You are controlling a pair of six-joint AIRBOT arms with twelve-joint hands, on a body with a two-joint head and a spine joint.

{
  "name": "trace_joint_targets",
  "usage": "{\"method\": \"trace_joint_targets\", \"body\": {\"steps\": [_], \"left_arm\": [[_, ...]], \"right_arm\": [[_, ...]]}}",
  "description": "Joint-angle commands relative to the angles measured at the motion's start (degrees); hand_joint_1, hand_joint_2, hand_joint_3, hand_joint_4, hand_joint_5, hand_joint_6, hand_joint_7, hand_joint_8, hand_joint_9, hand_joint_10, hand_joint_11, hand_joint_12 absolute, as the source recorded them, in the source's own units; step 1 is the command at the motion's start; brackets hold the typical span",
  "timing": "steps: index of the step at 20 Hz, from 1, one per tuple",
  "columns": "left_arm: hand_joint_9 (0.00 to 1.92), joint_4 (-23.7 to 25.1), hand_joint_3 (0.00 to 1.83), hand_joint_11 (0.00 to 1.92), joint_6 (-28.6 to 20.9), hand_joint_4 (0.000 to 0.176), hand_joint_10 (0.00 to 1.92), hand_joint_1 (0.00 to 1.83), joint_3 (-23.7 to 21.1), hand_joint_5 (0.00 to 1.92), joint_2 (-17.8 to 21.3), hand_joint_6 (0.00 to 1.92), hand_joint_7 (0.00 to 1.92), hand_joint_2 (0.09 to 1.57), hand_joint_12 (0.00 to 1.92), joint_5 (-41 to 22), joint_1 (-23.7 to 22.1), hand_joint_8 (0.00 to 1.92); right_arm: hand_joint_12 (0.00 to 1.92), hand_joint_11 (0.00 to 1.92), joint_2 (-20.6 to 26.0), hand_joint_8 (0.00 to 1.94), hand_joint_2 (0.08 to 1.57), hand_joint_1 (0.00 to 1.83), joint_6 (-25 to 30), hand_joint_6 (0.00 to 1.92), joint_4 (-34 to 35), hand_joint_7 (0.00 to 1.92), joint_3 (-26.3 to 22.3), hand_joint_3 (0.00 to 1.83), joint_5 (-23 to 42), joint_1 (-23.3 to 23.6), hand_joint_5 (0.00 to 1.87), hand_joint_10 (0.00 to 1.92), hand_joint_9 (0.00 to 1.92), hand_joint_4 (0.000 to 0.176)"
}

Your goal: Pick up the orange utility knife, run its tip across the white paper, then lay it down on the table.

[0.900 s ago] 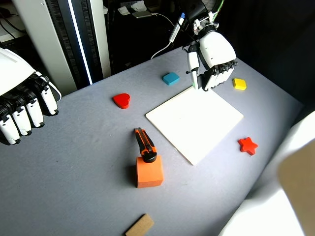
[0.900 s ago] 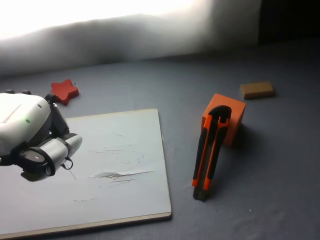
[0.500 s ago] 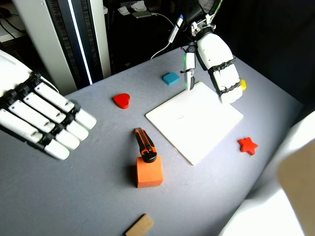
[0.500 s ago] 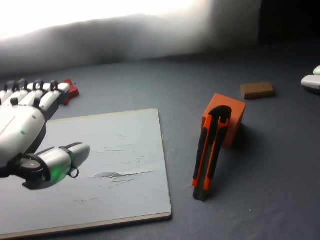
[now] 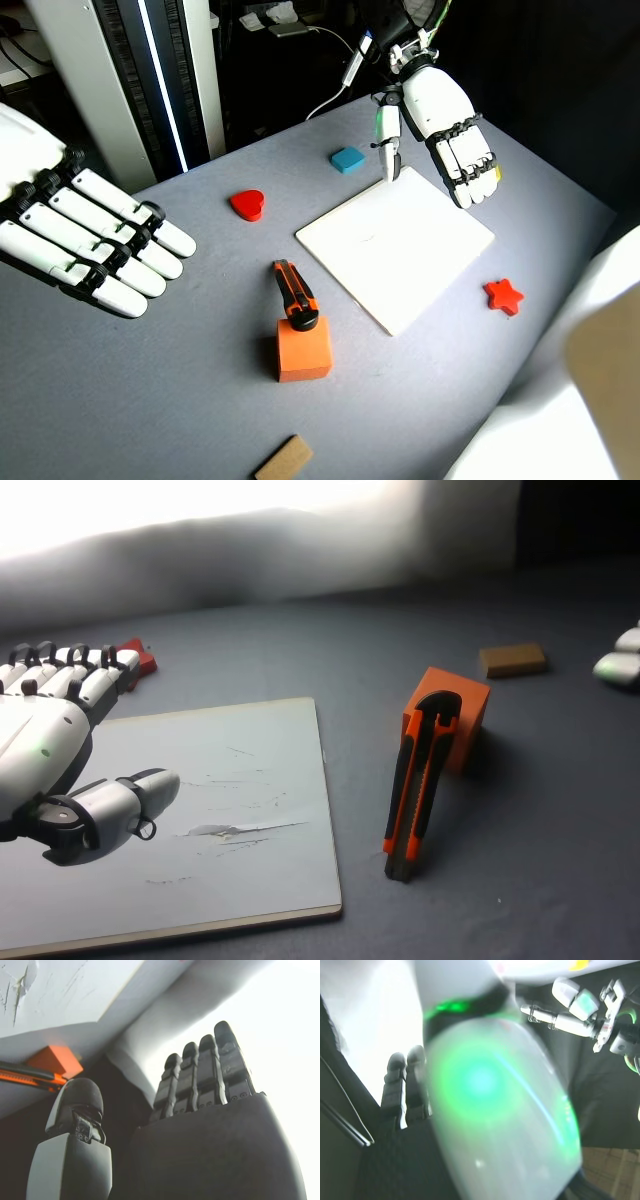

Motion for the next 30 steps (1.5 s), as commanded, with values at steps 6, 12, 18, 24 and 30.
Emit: {"method": "trace_joint_targets", "body": {"steps": [6, 12, 18, 24, 30], "left_arm": [[0.03, 2.97, 0.0, 0.0, -0.59, 0.019, 0.0, 0.19, 0.6, 0.0, 0.19, 0.0, 0.06, 1.31, 0.31, -2.14, -0.31, 0.0], [0.04, 1.43, 0.0, 0.0, 1.33, 0.019, 0.0, 0.22, 0.44, 0.0, -0.08, 0.0, 0.07, 1.3, 0.33, -0.65, -1.02, 0.01], [0.03, -0.03, 0.0, 0.0, 2.36, 0.02, 0.0, 0.2, 0.65, 0.0, -2.04, 0.0, 0.05, 1.31, 0.31, -2.15, -1.66, 0.0], [0.02, -0.03, 0.0, 0.0, 2.69, 0.018, 0.0, 0.19, 0.9, 0.0, -2.53, 0.0, 0.05, 1.31, 0.28, -2.44, -0.95, 0.0], [0.02, -0.12, 0.0, 0.0, 2.53, 0.015, 0.0, 0.22, 1.03, 0.0, -2.54, 0.0, 0.05, 1.31, 0.22, -3.15, -0.57, 0.0]], "right_arm": [[0.0, 0.0, -11.35, 0.0, 1.08, 1.2, 2.33, 0.0, -5.6, 0.0, 5.57, 0.0, -0.36, 5.66, 0.0, 0.0, 0.0, 0.0], [0.0, 0.0, -24.11, 0.0, 1.08, 1.2, 3.73, 0.0, -11.61, 0.0, 12.55, 0.0, -3.61, 6.17, 0.0, 0.0, 0.0, 0.0], [0.0, 0.0, -33.58, 0.0, 1.08, 1.2, 4.08, 0.0, -17.46, 0.0, 18.13, 0.0, -3.7, 5.42, 0.0, 0.0, 0.0, 0.0], [0.0, 0.0, -39.81, 0.0, 1.09, 1.21, 4.11, 0.0, -18.07, 0.0, 19.81, 0.01, -9.87, 5.97, 0.0, 0.0, 0.0, 0.0], [0.0, 0.0, -45.99, 0.0, 1.08, 1.23, 3.87, 0.0, -21.18, 0.0, 24.3, 0.0, -9.09, 5.06, 0.0, 0.0, 0.0, 0.0]]}}
